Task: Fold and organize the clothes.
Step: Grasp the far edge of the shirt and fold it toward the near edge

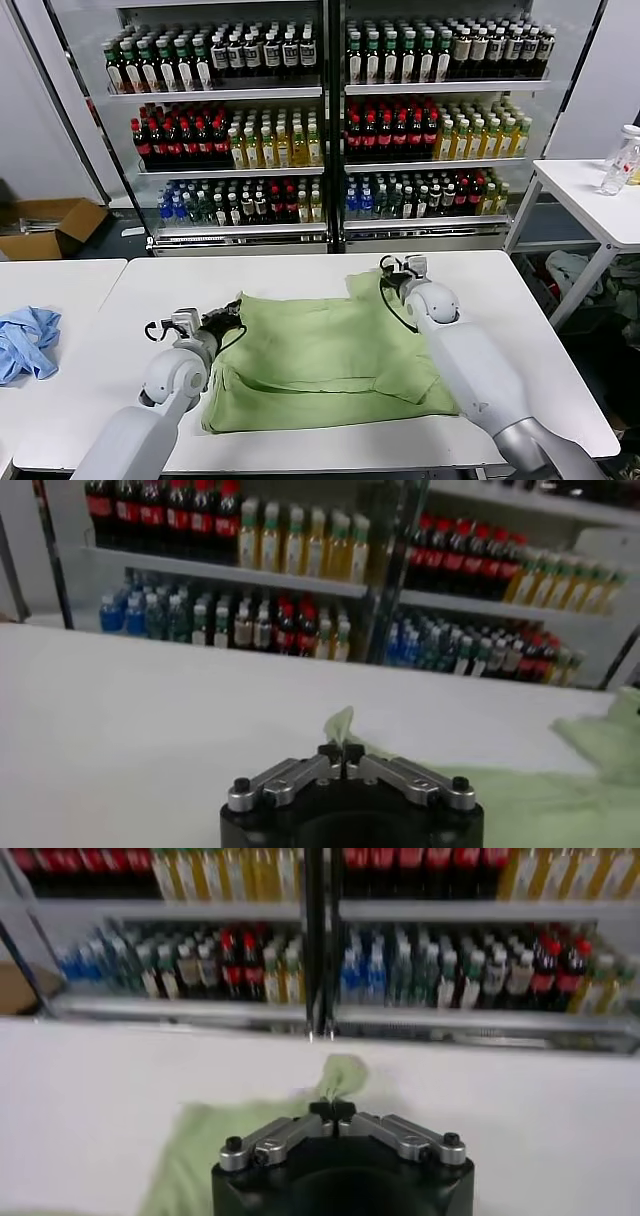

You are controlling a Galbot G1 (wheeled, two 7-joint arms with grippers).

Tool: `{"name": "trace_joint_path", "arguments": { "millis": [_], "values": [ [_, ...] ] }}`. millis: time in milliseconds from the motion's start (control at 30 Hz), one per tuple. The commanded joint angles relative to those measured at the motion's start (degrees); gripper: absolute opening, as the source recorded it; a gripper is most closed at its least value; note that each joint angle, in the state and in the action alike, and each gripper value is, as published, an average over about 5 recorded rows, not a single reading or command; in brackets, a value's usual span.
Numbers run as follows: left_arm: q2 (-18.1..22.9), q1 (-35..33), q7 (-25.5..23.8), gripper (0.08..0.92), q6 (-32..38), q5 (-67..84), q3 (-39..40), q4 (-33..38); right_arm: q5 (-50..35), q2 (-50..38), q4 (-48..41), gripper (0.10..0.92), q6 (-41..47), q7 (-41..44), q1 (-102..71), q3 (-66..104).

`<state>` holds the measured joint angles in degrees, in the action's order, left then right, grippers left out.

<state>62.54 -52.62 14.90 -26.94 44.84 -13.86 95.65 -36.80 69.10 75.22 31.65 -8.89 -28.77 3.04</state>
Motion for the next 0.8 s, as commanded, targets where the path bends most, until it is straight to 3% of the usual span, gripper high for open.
{"name": "trace_joint_path", "arguments": {
  "millis": [33, 467, 800],
  "values": [
    [-1.5, -7.1, -0.8, 0.083, 1.6, 2.5, -3.6, 11.8, -3.4, -7.2, 19.8, 0.106, -0.6, -0.9, -9.0, 3.9],
    [-3.4, -19.4, -2.0, 0.083, -0.7, 1.3, -6.7, 21.8, -5.6, -17.5, 42.7, 0.106, 0.8, -3.2, -34.1, 17.8],
    [-4.9, -24.6, -4.1, 0.083, -3.0, -3.5, -7.4, 23.3, -3.7, -16.1, 47.6, 0.106, 1.5, -4.1, -48.9, 25.2]
  ]
}}
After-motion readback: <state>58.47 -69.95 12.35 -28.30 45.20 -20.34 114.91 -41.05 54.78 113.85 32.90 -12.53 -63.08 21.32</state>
